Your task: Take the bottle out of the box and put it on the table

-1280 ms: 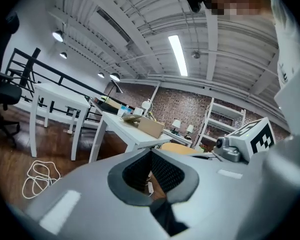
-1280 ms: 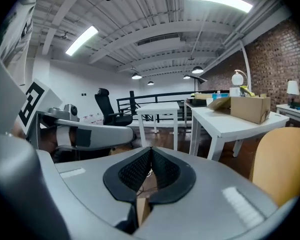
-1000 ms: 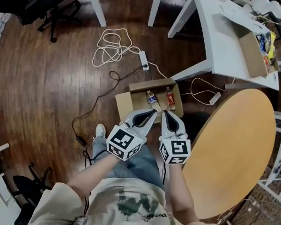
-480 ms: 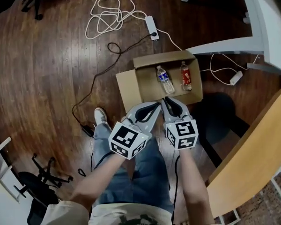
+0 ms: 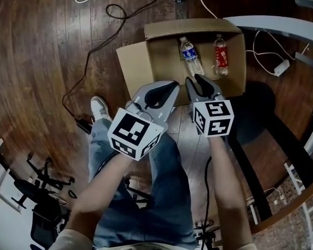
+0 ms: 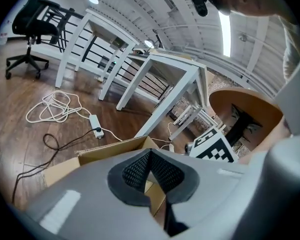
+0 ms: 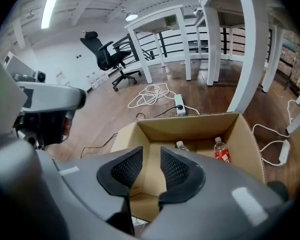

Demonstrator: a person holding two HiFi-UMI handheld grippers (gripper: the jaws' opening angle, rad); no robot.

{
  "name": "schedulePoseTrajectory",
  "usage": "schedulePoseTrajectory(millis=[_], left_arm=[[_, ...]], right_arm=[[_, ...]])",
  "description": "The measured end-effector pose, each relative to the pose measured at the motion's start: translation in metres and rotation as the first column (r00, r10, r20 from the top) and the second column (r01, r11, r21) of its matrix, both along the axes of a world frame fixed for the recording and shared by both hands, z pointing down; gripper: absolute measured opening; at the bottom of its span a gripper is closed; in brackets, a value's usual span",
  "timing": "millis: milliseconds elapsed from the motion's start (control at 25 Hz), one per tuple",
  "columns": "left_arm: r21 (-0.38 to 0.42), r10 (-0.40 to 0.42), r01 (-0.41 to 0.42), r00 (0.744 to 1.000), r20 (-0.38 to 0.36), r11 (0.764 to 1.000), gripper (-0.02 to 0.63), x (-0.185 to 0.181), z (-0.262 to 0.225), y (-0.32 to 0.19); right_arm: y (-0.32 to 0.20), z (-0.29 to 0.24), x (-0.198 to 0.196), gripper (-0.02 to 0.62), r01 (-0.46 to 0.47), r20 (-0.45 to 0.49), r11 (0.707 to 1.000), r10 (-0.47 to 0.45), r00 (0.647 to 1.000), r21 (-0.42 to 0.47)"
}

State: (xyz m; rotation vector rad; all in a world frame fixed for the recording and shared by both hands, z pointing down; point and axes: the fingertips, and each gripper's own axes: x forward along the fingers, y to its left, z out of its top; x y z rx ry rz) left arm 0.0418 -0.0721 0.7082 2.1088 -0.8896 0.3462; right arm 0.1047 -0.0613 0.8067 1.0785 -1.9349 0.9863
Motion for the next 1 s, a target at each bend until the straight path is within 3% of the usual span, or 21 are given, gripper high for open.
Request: schedulePoseTrajectory(millis=[360,640,1000], left_arm=[[-0.009,0.027,-0.027,0.999,-0.029,1.000,-0.003,0.017,0.067,0.002],[0.037,0.065,-0.065,0.998,-0.010,0.997,-0.003,0.013,0.103,-0.008],[0.024,0.113,-0.112,0.991,-0.074,0.993,-0.003,0.023,0.130,-0.004]], right_arm=[[-0.018,0.101,0.013,0.174,0.087,-0.065,0.994,-0.092,0.994,-0.072],[-0.019,0.177,0.036,0.254,0.196,-0.157,0.968,-0.220,0.963,-0.154],[-0.028,0.247,0.057,0.314,0.195,-0.226,0.956,-0.245,0.943,-0.220]])
